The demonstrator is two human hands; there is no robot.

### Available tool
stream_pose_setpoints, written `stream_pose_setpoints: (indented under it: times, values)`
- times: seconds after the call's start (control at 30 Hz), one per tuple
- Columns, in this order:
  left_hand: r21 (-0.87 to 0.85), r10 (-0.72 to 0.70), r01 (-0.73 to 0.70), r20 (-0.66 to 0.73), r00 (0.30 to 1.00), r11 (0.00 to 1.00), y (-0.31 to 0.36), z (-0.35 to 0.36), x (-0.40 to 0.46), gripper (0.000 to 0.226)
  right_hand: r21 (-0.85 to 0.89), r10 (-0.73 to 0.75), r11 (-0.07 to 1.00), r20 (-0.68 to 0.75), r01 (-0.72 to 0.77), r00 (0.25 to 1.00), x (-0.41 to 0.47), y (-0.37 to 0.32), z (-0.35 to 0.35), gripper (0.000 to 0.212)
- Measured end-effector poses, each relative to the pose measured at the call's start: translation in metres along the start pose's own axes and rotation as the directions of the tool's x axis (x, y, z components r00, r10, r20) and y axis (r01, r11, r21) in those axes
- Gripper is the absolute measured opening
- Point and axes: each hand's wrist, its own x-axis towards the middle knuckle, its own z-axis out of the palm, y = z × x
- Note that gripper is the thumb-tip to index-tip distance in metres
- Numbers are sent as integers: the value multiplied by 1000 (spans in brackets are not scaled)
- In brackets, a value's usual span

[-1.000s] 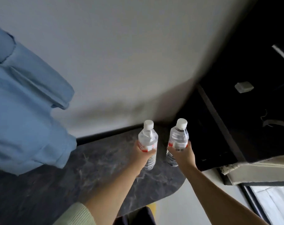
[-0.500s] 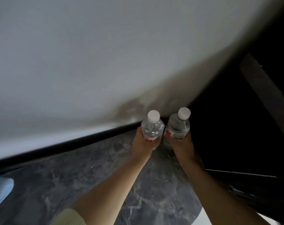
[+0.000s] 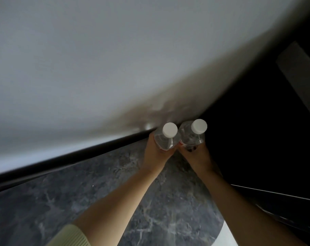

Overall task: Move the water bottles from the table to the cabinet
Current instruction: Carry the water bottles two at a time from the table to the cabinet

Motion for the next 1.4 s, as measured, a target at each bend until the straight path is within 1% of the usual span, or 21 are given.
stream_pose_setpoints:
  times: [0.03, 0.07, 0.1, 0.13, 0.17, 0.2, 0.23, 0.27, 0.33, 0.4, 0.47, 0.6, 0.67, 0.73, 0.8, 0.83, 0.97, 1.07, 1.17, 1.33, 1.4]
  values:
    - [8, 24, -25, 20, 1000, 1000, 4, -1, 1, 65, -15, 4, 1000, -4, -4, 1000, -1, -4, 0, 103]
    - [26, 35, -36, 26, 999, 999, 3, -2, 6, 60, -30, 16, 999, -7, -17, 1000, -2, -7, 0, 99]
    - [45, 23, -24, 18, 1000, 999, 2, -3, 7, 50, -45, 33, 998, -9, -33, 999, -6, -12, -1, 95]
    - [72, -19, 19, 6, 1000, 997, -1, -3, 8, 47, -59, 56, 997, -10, -56, 998, -8, -13, -3, 93]
    - [97, -65, 65, -10, 998, 993, -4, -4, 8, 64, -74, 77, 994, -10, -77, 997, -12, -16, -5, 95]
    - [127, -116, 119, -29, 993, 985, -8, -5, 7, 90, -83, 92, 992, -14, -93, 996, -15, -18, -9, 99]
    - [153, -174, 178, -39, 984, 972, -14, -6, 5, 110, -93, 107, 990, -18, -108, 994, -19, -20, -12, 102]
    - [185, -206, 209, -37, 978, 960, -24, -8, 3, 120, -98, 118, 988, -19, -119, 993, -23, -22, -17, 105]
    - [235, -216, 213, -15, 976, 948, -12, -14, -7, 127, -127, 142, 981, -23, -144, 990, -33, -33, -27, 108]
    - [295, -204, 201, -19, 979, 934, 15, -23, -18, 125, -161, 144, 976, -27, -146, 989, -40, -43, -32, 109]
    - [342, -183, 181, -28, 983, 922, 42, -29, -27, 117, -195, 126, 972, -20, -128, 992, -49, -58, -38, 107]
    - [348, -80, 83, -25, 997, 934, 96, -40, -46, 97, -294, 113, 950, 17, -103, 993, -76, -104, -51, 92]
    - [406, -31, 31, -8, 999, 913, 125, -45, -53, 87, -380, 110, 920, 25, -93, 994, -89, -137, -57, 83]
    - [501, 25, -35, 27, 999, 865, 157, -52, -62, 77, -467, 74, 882, 16, -57, 997, -102, -173, -65, 69]
    - [611, 62, -99, 82, 995, 786, 185, -58, -71, 68, -560, 30, 828, 24, -11, 999, -113, -204, -71, 53]
    - [653, 78, -129, 107, 991, 746, 199, -62, -79, 65, -608, 20, 794, 36, 6, 999, -119, -217, -74, 49]
    - [756, 138, -215, 165, 977, 618, 243, -86, -114, 65, -738, 26, 668, 146, 91, 989, -146, -263, -78, 32]
    - [810, 114, -195, 158, 981, 553, 269, -110, -138, 58, -806, 17, 569, 213, 165, 977, -161, -293, -75, 45]
    - [841, 90, -145, 115, 989, 522, 292, -138, -162, 56, -850, -16, 482, 236, 214, 972, -184, -322, -61, 43]
    - [878, 141, -92, 29, 990, 469, 312, -181, -205, 58, -856, -138, 371, 333, 361, 933, -230, -358, -20, 38]
    - [879, 164, -72, -8, 986, 471, 316, -204, -227, 58, -843, -189, 337, 376, 420, 907, -251, -370, 2, 39]
